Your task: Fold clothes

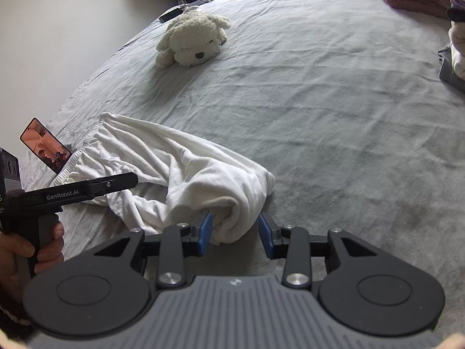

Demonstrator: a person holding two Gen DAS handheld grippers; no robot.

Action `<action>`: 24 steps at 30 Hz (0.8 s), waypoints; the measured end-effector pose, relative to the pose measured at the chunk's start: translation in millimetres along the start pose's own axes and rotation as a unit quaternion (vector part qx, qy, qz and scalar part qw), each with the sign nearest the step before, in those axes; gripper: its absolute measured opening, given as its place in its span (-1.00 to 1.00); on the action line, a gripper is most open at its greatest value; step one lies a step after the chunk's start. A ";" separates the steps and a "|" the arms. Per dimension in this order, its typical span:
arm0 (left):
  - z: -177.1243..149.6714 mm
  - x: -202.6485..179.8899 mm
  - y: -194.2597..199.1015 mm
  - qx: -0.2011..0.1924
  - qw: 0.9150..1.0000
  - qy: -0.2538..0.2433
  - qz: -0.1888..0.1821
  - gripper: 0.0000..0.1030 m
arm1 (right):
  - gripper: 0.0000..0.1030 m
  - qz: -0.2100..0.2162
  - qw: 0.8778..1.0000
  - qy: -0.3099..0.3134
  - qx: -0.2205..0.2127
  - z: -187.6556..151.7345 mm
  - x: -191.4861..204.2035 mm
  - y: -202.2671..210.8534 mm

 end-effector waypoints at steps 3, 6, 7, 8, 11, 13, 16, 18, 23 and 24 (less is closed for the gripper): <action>-3.9 -19.1 -3.7 0.001 0.999 -0.024 -0.036 0.01 | -0.72 -0.016 1.000 0.006 0.006 -3.4 -5.6 -14.2; -8.1 -33.3 -7.7 0.005 0.997 -0.044 -0.066 0.01 | -0.84 -0.022 1.000 -0.005 0.005 2.8 -12.5 -15.8; -9.7 -37.6 -9.5 0.010 0.996 -0.048 -0.075 0.01 | -0.85 -0.031 0.999 -0.002 0.004 6.8 -13.8 -14.0; -11.2 -41.0 -10.9 0.015 0.995 -0.050 -0.082 0.01 | -0.85 -0.042 0.999 0.000 0.002 11.4 -15.0 -11.8; -15.4 -49.9 -14.0 0.024 0.993 -0.059 -0.098 0.01 | -0.87 -0.074 0.997 0.017 -0.018 31.7 -16.7 -3.1; -15.9 -53.3 -16.2 0.026 0.992 -0.064 -0.102 0.01 | -0.87 -0.090 0.995 0.028 -0.034 46.9 -16.7 2.8; -14.0 -55.6 -19.4 0.027 0.992 -0.065 -0.104 0.02 | -0.88 -0.110 0.992 0.041 -0.056 70.2 -15.9 8.7; -11.7 -56.5 -21.4 0.025 0.992 -0.063 -0.104 0.02 | -0.88 -0.125 0.988 0.053 -0.069 85.4 -15.5 7.9; -5.4 -56.7 -25.1 0.022 0.993 -0.058 -0.105 0.01 | -0.88 -0.161 0.980 0.070 -0.091 119.7 -16.6 -3.2; -4.8 -56.2 -26.0 0.022 0.993 -0.057 -0.104 0.01 | -0.88 -0.168 0.979 0.073 -0.095 126.1 -17.0 -6.1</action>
Point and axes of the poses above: each gripper's, at about its wrist camera, not at the fingertips, and y roughly against the way its jaws point, x to its left, z to its top, the point moved 9 cm from there along -y, roughly the way its jaws point, and after that the axes turned 10 degrees about -y, right-handed, at the moved point
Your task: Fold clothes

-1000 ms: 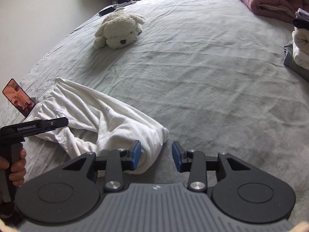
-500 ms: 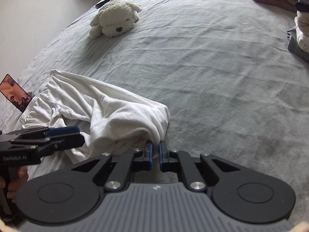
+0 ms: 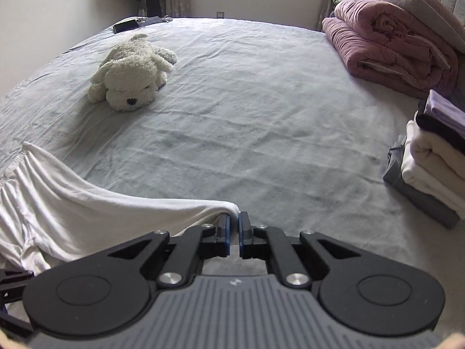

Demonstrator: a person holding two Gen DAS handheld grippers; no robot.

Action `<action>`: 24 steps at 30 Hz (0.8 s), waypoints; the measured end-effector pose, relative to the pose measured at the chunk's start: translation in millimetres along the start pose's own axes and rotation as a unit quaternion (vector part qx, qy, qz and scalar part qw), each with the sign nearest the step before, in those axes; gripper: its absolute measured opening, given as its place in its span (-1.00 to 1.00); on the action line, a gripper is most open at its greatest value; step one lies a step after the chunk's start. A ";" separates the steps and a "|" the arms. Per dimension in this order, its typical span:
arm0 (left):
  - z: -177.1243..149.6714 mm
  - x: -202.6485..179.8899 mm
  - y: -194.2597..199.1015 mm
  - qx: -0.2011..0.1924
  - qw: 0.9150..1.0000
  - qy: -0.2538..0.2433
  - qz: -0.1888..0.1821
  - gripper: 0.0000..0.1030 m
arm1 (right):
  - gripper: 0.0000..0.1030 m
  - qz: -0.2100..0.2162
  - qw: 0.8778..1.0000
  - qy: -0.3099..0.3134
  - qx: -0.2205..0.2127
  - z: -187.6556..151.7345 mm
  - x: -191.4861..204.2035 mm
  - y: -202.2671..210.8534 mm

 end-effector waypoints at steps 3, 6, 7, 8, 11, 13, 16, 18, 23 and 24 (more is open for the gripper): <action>1.6 3.3 -3.3 0.002 1.000 0.005 0.004 0.01 | -0.89 -0.017 1.000 0.009 -0.010 15.7 0.8 -12.9; 2.7 7.2 -7.5 0.004 1.000 0.015 0.005 0.01 | -0.89 -0.033 0.999 0.011 -0.020 29.8 0.9 -29.6; 3.1 8.0 -8.9 0.005 1.000 0.017 0.004 0.01 | -0.89 -0.038 0.999 0.011 -0.021 34.1 0.9 -35.6; 3.4 8.3 -10.0 0.006 1.000 0.018 0.005 0.01 | -0.89 -0.042 0.999 0.011 -0.022 38.8 1.0 -42.5; 3.7 8.7 -12.3 0.007 1.000 0.019 0.004 0.01 | -0.89 -0.050 0.998 0.011 -0.025 51.2 3.3 -60.4; 3.5 9.5 -13.5 0.009 1.000 0.018 0.005 0.01 | -0.89 -0.053 0.998 0.008 -0.027 60.2 4.4 -71.6; 2.5 10.4 -14.9 0.010 1.000 0.019 0.008 0.00 | -0.89 -0.053 0.998 -0.003 -0.035 70.8 6.4 -82.4; 2.8 11.2 -14.9 0.009 1.000 0.020 0.008 0.00 | -0.88 -0.051 0.998 -0.008 -0.039 74.6 7.5 -89.4; 5.6 14.1 -13.5 0.002 1.000 0.024 0.005 -0.01 | -0.85 -0.044 0.999 -0.014 -0.024 70.6 11.5 -111.2; 6.4 14.7 -12.7 0.000 1.000 0.025 0.004 -0.01 | -0.82 -0.040 0.999 -0.016 -0.019 67.2 12.4 -115.0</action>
Point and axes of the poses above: each gripper's, at about its wrist camera, not at the fingertips, and y roughly against the way its jaws point, x to its left, z to its top, the point moved 9 cm from there along -y, roughly the way its jaws point, and after that the axes turned 10 degrees about -y, right-handed, at the moved point
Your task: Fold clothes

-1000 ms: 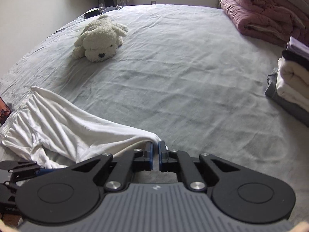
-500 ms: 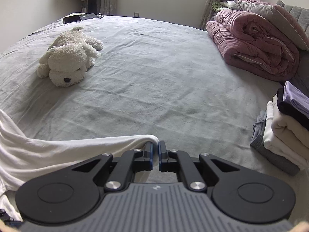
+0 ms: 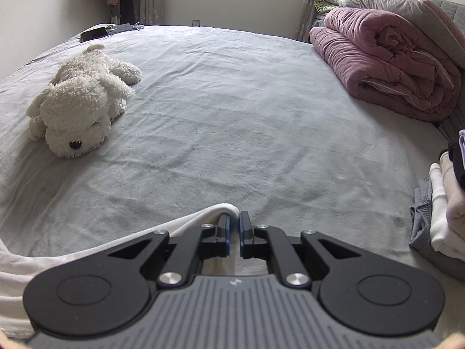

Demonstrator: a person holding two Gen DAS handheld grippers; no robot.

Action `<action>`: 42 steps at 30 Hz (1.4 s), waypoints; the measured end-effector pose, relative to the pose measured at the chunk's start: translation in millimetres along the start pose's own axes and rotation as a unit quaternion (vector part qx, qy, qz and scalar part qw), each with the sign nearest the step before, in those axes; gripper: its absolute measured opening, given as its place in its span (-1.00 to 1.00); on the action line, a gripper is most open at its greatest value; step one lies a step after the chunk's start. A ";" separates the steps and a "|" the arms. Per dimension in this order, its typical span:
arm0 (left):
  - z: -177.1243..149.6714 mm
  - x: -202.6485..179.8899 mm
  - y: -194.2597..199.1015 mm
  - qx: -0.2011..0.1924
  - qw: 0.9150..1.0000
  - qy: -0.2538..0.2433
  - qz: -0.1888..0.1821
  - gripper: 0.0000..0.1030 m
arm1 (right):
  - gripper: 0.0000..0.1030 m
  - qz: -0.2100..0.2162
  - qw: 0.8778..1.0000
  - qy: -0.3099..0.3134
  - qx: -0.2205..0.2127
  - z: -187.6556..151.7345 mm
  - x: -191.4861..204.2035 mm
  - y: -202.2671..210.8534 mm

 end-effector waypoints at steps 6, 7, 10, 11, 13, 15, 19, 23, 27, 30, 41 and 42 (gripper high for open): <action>3.8 3.6 6.1 -0.010 1.000 0.006 -0.001 -0.01 | -0.70 0.032 0.999 -0.026 0.025 -22.3 0.0 1.5; 4.4 4.2 7.2 -0.011 1.000 0.006 0.000 -0.01 | -0.67 0.040 0.998 -0.032 0.031 -27.5 -0.7 5.4; 5.9 6.3 12.6 -0.015 1.000 0.006 0.007 0.00 | -0.35 0.060 0.996 -0.046 0.044 -44.2 -3.8 20.7; 6.5 8.4 15.3 -0.017 1.000 0.006 0.011 0.00 | -0.33 0.066 0.995 -0.048 0.050 -51.5 -4.7 27.5; 7.8 13.6 20.5 -0.021 1.000 0.008 0.020 0.00 | -0.33 0.075 0.994 -0.052 0.062 -63.6 -6.7 41.4; 9.1 18.8 23.8 -0.025 0.999 0.015 0.029 0.00 | -0.33 0.088 0.992 -0.059 0.072 -76.0 -9.3 58.3; 11.0 24.3 28.3 -0.030 0.998 0.021 0.047 0.00 | -0.33 0.121 0.984 -0.085 0.098 -106.6 -12.2 85.1; 10.4 24.9 29.5 -0.027 0.997 0.019 0.071 0.00 | -0.33 0.142 0.975 -0.118 0.123 -140.6 -4.2 91.0; 7.9 27.9 27.4 -0.022 0.995 0.028 0.089 0.00 | -0.95 0.122 0.983 -0.091 0.106 -157.2 7.4 92.6; 6.1 31.6 31.1 -0.025 0.994 0.023 0.107 0.00 | -0.94 0.114 0.983 -0.102 0.101 -154.4 -3.4 98.4; 4.1 56.8 66.2 -0.053 0.988 0.034 0.138 0.00 | -0.94 -0.018 0.997 -0.068 0.042 -148.3 -101.9 127.4; 4.0 59.3 69.6 -0.056 0.988 0.036 0.142 0.00 | -0.94 -0.026 0.997 -0.066 0.038 -149.2 -108.8 128.1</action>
Point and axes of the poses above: each gripper's, at about its wrist camera, not at the fingertips, and y roughly against the way its jaws point, x to its left, z to its top, the point moved 9 cm from there along -y, roughly the way its jaws point, and after that the axes turned 10 degrees about -y, right-handed, at the moved point
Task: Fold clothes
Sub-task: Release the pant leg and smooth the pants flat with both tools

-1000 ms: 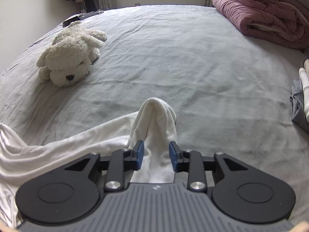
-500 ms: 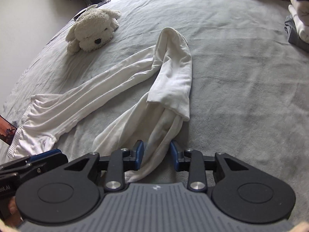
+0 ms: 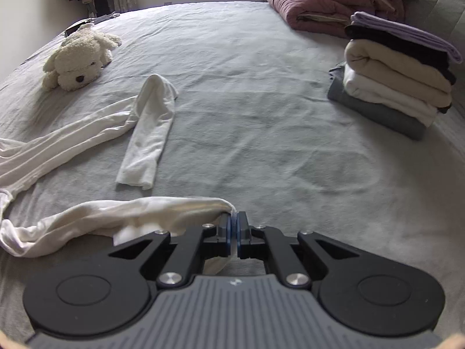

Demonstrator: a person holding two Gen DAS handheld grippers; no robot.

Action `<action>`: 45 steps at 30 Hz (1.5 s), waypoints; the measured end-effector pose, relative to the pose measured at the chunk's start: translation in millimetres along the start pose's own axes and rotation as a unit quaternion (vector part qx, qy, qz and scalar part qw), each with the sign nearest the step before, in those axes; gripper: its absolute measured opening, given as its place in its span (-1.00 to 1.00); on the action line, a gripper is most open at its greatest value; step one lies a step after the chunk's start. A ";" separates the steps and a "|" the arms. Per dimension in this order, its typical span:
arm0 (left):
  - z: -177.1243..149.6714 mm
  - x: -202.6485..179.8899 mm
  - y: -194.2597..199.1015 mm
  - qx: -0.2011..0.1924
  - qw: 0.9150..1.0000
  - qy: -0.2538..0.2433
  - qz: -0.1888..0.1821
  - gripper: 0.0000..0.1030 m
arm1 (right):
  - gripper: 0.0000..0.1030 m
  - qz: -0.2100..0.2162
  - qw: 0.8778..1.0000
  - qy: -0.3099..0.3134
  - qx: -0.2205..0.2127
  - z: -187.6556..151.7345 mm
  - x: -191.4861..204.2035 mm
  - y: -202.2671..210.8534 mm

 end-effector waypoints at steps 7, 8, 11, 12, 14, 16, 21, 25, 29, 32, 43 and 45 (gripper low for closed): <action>-0.4 27.5 19.7 -0.015 0.999 0.021 0.034 0.00 | -0.73 0.010 1.000 0.008 -0.011 8.8 -1.5 3.0; -1.6 32.5 22.5 -0.016 0.999 0.026 0.040 0.00 | -0.72 0.015 1.000 0.017 -0.014 9.5 3.8 5.8; -5.0 47.8 31.6 -0.020 0.997 0.037 0.059 0.00 | -0.69 0.036 0.998 0.045 -0.023 10.1 21.9 16.3; -6.1 53.0 35.0 -0.021 0.997 0.041 0.065 0.00 | -0.59 0.043 0.997 0.052 -0.028 10.1 27.7 20.3; -7.9 63.8 41.4 -0.026 0.995 0.043 0.083 0.00 | -0.38 0.064 0.995 0.063 -0.033 7.8 43.2 27.0; -9.8 74.8 47.6 -0.030 0.993 0.046 0.100 0.00 | -0.36 0.094 0.992 0.082 -0.026 0.4 63.6 31.0; -16.7 97.6 61.2 -0.033 0.989 0.054 0.131 0.00 | -0.36 0.162 0.974 0.159 0.009 -37.1 119.4 34.9; -22.3 114.3 73.6 -0.038 0.985 0.058 0.156 0.00 | -0.36 0.203 0.955 0.215 0.034 -66.2 151.5 35.1; -28.5 130.3 81.8 -0.039 0.982 0.072 0.173 0.00 | -0.36 0.219 0.941 0.252 0.049 -88.1 170.3 28.2; -32.4 141.5 88.7 -0.040 0.978 0.080 0.188 0.00 | -0.42 0.211 0.937 0.275 0.042 -97.2 177.3 20.6; -33.6 175.9 106.7 -0.047 0.964 0.108 0.237 0.00 | -1.00 0.208 0.945 0.252 -0.004 -73.6 179.2 24.5; -35.6 178.6 106.8 -0.043 0.964 0.113 0.238 0.00 | -0.95 0.212 0.943 0.256 -0.002 -75.7 181.3 27.7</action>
Point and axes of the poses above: each gripper's, at about its wrist camera, not at the fingertips, and y roughly against the way its jaws point, x to its left, z to its top, the point moved 9 cm from there along -y, roughly the way its jaws point, and after that the axes turned 10 degrees about -y, right-handed, at the moved point
